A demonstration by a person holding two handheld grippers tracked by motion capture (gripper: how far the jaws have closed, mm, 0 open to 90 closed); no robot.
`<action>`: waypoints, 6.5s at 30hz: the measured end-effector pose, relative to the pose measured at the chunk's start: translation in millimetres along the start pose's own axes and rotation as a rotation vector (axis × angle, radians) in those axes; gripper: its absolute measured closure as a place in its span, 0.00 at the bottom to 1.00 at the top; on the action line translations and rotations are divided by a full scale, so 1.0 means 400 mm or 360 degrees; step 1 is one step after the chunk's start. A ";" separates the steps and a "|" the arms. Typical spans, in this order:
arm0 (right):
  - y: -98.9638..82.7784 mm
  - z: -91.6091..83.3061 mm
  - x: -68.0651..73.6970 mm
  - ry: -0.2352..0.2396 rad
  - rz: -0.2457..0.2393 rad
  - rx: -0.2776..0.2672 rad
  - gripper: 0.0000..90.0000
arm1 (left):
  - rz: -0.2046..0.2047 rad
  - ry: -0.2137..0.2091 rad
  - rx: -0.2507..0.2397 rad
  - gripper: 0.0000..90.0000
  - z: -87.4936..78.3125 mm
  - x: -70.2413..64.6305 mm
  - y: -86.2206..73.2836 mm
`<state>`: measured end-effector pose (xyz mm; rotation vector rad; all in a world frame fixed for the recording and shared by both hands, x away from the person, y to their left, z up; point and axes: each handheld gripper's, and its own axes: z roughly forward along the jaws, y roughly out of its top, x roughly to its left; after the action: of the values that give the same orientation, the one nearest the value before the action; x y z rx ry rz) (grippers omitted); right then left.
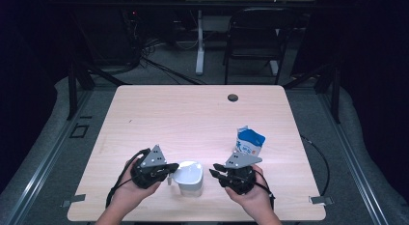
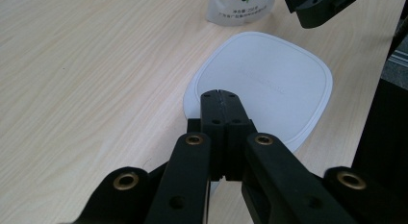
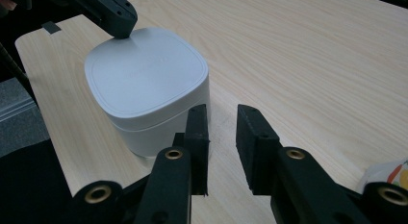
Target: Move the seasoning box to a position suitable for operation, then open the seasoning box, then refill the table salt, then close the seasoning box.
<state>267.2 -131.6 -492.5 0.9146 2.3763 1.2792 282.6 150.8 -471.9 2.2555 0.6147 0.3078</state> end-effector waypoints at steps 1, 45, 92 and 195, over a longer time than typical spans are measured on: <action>0.000 0.000 0.000 0.0000 0.0000 0.0000 0.83 | 0.0000 0.0000 0.0000 1.00 0.000 0.000 0.000; 0.000 0.029 0.046 0.0091 -0.0111 0.0050 1.00 | -0.0021 0.0023 0.0009 1.00 -0.008 0.004 -0.010; 0.080 0.042 0.093 0.0111 -0.0203 0.0021 1.00 | -0.0267 0.0199 -0.0172 0.85 -0.136 0.105 -0.058; 0.162 0.004 0.102 0.0079 -0.0243 -0.0073 0.86 | -0.0360 0.0190 -0.0274 0.65 -0.131 0.135 -0.118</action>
<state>262.8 -77.7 -438.2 0.6814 2.3919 1.3056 292.3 239.0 -469.4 1.9919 0.8648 0.3692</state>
